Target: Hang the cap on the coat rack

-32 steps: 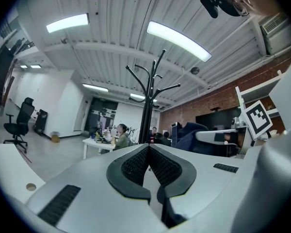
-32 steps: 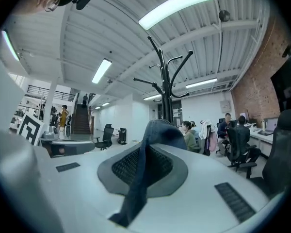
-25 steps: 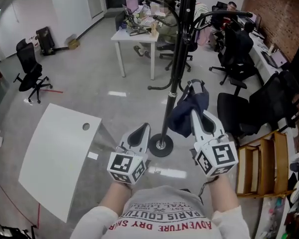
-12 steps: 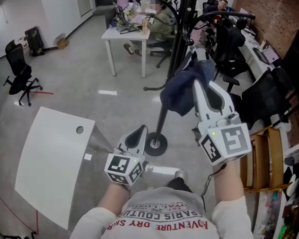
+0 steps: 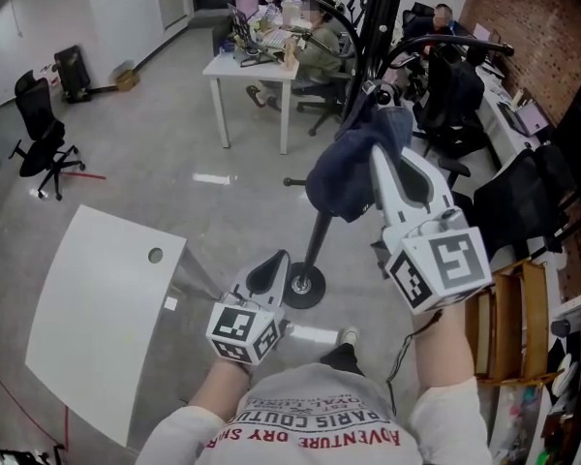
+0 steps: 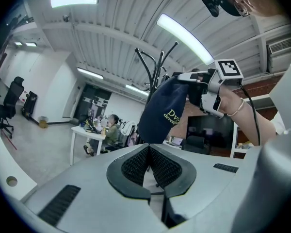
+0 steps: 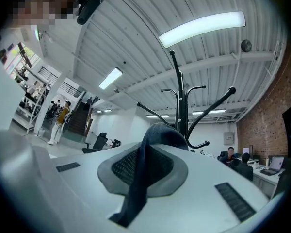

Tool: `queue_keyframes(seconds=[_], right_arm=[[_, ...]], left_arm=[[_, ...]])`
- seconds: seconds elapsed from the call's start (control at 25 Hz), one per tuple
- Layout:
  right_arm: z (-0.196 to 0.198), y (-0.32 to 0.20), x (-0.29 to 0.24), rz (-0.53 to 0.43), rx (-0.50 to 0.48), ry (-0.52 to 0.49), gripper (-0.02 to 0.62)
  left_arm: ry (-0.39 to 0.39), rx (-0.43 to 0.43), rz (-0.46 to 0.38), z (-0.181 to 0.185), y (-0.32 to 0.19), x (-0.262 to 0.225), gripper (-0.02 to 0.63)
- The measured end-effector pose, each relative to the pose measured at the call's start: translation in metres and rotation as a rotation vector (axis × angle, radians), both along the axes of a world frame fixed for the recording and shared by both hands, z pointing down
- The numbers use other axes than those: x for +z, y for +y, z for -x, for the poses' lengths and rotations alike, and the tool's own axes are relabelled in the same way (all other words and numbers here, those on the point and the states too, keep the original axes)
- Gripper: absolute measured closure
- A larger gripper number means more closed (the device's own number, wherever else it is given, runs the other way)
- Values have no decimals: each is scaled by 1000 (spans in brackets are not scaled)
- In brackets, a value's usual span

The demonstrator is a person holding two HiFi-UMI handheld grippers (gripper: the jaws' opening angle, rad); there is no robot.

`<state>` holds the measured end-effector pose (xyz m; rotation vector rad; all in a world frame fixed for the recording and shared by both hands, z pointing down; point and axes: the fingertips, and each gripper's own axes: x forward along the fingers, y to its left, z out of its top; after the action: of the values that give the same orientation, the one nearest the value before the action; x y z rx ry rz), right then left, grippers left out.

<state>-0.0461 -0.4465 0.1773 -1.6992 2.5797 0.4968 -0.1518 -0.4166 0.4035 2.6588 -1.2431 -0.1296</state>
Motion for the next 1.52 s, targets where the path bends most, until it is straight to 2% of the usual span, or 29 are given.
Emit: queue_keyframes(seconds=[0.16,0.36,0.64,1.04,1.52], right_arm=[[-5,-12,11,24,-12,-25,577],[-33,-32,27,64,-9,-59,577],[-51,-63,57,111,22,-77,577],[-43,-74,87,135,-20,-90,576],[-40,-72,109,153,-41,-149,575]], left_arm=[[-8,-5,2,-4,-5,4,600],[-24,-17,19,-22,-10,10,600],[-21,-58,-14,-19,-24,7,600],[-27,-101,-22,-15,-47,1,600],[-56,-80,2,-23,-43,11,600]])
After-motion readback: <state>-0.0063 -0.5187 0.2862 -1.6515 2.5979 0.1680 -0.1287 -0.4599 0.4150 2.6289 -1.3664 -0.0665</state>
